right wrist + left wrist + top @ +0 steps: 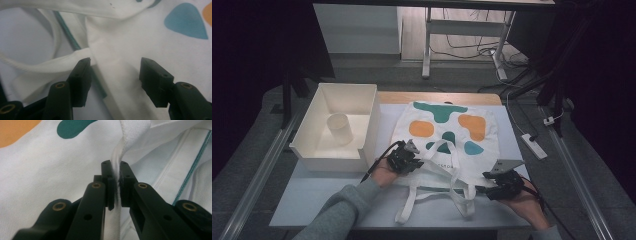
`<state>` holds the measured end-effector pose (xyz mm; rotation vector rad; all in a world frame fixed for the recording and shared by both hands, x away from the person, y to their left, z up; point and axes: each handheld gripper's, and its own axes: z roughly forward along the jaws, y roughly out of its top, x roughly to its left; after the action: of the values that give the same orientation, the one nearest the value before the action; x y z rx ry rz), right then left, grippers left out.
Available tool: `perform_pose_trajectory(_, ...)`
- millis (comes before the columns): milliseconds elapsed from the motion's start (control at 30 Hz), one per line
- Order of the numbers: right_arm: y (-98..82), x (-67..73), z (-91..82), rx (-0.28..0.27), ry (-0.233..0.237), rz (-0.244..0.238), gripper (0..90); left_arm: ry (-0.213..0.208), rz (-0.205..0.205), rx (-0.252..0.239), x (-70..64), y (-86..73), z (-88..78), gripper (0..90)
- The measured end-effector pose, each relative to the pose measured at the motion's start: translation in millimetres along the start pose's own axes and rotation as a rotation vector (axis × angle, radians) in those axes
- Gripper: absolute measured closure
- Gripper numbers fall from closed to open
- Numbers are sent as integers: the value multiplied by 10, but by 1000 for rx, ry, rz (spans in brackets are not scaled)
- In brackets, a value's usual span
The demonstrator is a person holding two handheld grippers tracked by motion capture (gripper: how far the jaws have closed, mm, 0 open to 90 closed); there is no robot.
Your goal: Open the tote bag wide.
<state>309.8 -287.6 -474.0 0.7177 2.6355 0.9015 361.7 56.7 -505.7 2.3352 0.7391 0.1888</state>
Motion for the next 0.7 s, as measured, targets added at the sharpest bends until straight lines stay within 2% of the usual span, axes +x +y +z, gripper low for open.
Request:
perform_pose_trajectory(33, 4, 10, 30, 6, -22, -12, 439, 0, -1, 0, 0, 0, -1, 850)
perform_pose_trajectory(133, 2, 42, 83, 30, -48, -52, 455, 0, 1, -2, -3, 0, -5, 850)
perform_pose_trajectory(233, -2, 69, 57, 59, -65, -92, 442, 0, -2, -4, 0, 0, -7, 851)
perform_pose_trajectory(333, -23, 48, 3, 51, -68, -79, 413, -10, -16, -11, 16, -3, -10, 851)
perform_pose_trajectory(500, -54, 38, -10, 58, -75, -73, 399, -13, -17, -11, 22, -2, -13, 850)
perform_pose_trajectory(633, -38, 65, 45, 68, -120, -106, 413, -19, -23, -13, 33, -3, -14, 851)
perform_pose_trajectory(700, -39, 85, 77, 81, -141, -124, 450, -19, -23, -13, 33, -3, -16, 851)
